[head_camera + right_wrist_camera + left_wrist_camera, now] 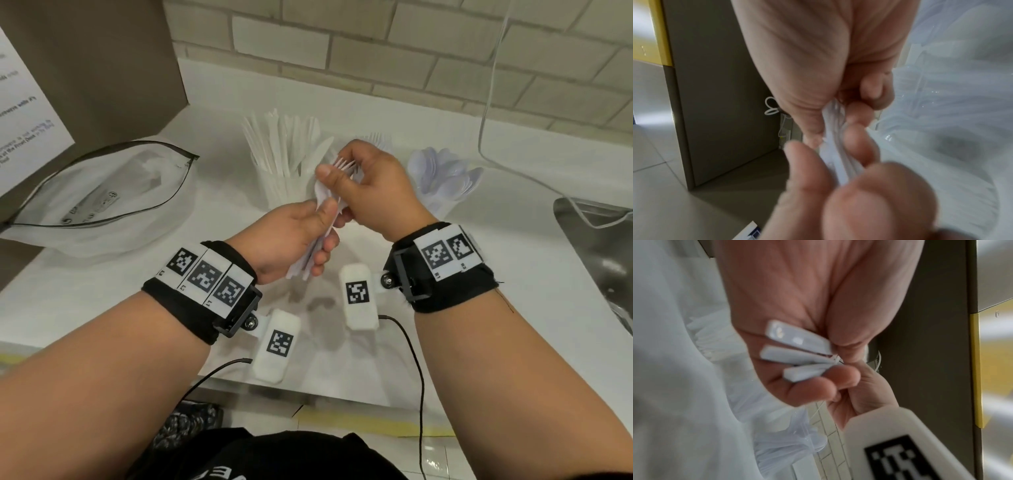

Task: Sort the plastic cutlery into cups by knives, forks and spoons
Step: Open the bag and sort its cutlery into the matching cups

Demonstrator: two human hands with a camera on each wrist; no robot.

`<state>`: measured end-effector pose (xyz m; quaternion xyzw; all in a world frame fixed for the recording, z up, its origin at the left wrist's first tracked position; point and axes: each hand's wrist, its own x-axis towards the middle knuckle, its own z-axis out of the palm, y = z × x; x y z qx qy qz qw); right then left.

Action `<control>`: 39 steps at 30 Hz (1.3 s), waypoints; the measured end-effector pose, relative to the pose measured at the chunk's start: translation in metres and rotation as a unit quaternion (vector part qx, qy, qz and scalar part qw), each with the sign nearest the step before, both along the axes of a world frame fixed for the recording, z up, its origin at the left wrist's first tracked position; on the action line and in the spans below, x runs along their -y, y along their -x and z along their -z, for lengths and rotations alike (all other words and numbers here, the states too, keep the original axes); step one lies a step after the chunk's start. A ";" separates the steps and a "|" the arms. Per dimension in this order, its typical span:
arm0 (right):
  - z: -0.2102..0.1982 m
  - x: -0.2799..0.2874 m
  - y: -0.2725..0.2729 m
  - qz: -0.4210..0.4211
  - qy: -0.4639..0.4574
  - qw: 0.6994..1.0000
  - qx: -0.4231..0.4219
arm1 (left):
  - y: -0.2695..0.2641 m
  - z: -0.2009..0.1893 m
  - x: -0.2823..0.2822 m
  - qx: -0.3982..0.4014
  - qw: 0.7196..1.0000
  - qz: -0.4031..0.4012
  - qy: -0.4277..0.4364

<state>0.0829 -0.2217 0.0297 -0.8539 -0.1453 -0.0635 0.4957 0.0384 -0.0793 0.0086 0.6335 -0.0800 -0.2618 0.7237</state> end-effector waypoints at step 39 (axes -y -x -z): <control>0.006 0.003 -0.046 0.236 0.296 0.902 0.209 | -0.006 0.009 -0.110 0.097 0.618 -0.111 -0.772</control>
